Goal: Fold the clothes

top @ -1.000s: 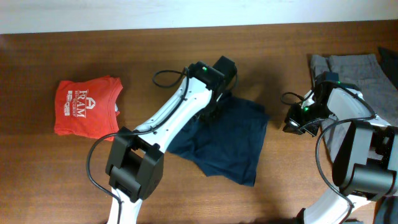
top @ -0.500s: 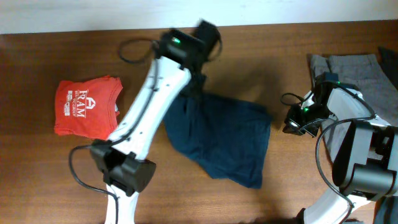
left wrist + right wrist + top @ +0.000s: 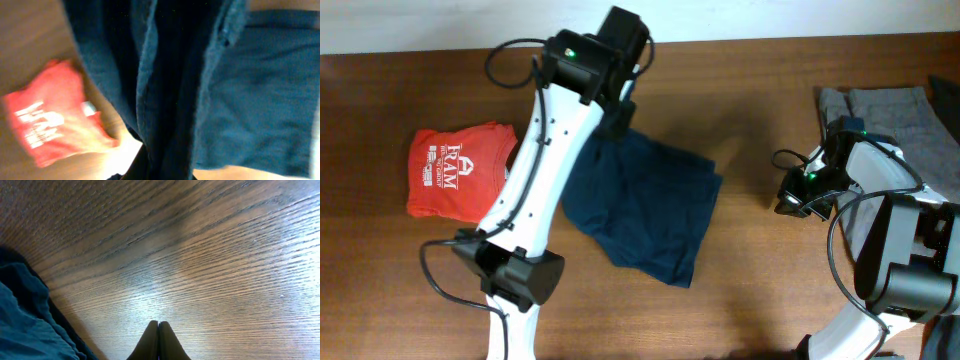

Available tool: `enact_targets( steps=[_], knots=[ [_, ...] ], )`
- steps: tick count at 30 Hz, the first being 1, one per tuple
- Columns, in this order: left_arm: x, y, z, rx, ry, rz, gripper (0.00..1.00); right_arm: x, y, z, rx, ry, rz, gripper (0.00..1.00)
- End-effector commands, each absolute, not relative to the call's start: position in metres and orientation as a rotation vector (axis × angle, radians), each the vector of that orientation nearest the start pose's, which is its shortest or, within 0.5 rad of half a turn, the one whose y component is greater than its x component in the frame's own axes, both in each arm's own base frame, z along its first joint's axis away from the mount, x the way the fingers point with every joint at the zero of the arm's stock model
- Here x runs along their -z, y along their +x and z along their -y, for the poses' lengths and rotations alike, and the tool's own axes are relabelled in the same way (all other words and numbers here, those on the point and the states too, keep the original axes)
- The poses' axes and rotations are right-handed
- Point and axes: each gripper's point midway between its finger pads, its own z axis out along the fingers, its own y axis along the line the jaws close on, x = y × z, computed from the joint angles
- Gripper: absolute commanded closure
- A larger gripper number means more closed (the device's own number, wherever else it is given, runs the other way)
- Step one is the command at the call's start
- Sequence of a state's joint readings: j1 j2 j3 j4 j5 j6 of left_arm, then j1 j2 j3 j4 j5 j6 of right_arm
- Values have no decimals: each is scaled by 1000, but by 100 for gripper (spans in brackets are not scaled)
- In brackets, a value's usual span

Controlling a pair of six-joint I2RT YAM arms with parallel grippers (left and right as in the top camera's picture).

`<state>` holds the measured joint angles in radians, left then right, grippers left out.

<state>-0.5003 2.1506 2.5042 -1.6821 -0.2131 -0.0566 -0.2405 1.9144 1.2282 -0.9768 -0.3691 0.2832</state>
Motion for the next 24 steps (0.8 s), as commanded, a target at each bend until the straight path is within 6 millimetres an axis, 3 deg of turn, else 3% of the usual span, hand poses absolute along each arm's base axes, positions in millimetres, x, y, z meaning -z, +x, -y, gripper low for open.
enact_targets(
  steps=[1, 4, 13, 18, 20, 24],
  knots=[
    [-243, 370, 229, 80, 633, -2804, 100, -21, 320, 11, -614, 834, -3071, 96],
    [-223, 360, 247, 62, 701, -2845, 100, -21, 320, 11, -614, 835, -3072, 96],
    [-130, 317, 305, 1, 988, -3012, 100, -21, 320, 11, -614, 834, -3071, 96],
    [-114, 304, 323, -21, 1070, -3003, 100, -22, 319, 11, -614, 837, -3076, 96],
    [-119, 311, 310, -138, 1046, -2980, 100, -22, 319, 11, -614, 837, -3078, 96],
    [-143, 347, 267, -398, 899, -2886, 100, -21, 321, 12, -613, 815, -3073, 96]
  ],
)
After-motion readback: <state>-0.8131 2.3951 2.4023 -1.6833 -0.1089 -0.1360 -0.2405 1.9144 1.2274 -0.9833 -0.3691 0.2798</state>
